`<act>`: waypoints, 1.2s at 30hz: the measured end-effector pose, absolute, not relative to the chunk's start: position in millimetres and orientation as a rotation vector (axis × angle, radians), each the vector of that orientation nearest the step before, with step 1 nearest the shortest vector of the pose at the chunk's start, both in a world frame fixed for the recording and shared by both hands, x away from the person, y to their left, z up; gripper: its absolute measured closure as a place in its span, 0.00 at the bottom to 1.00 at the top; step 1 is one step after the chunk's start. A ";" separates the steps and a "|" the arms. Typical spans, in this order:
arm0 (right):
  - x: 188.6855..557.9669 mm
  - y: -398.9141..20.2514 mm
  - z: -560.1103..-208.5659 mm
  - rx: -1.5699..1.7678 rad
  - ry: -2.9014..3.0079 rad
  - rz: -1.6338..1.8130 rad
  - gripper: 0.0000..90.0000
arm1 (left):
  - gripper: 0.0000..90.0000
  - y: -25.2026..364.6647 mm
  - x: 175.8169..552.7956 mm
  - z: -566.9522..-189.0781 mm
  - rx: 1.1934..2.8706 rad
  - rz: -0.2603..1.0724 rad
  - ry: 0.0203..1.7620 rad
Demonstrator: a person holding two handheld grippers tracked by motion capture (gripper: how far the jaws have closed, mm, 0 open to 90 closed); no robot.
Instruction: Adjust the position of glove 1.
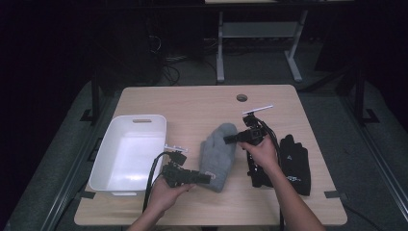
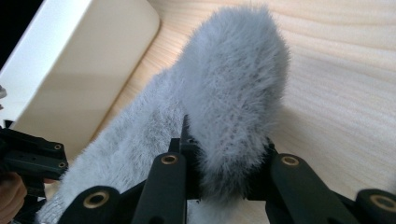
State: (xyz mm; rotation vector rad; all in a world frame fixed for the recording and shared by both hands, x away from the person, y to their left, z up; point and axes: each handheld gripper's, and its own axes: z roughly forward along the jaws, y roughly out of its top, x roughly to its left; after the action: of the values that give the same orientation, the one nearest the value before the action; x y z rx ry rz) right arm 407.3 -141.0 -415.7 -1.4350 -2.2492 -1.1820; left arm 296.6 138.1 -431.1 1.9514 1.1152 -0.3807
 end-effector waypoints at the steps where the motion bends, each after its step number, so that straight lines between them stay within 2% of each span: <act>1: 407.4 -141.8 -414.4 -1.424 -2.255 -1.199 0.82 | 0.56 138.1 296.2 -429.2 1.951 -0.377 1.114; 36: 403.7 -124.1 -330.3 -1.339 -2.278 -1.345 0.83 | 0.56 163.0 291.7 -364.7 1.954 -0.230 1.016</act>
State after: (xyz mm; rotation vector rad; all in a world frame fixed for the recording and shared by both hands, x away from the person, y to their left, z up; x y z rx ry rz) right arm 403.7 -124.1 -330.3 -1.3386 -2.2780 -1.3445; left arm 291.7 163.0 -364.7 1.9539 1.0157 -0.2302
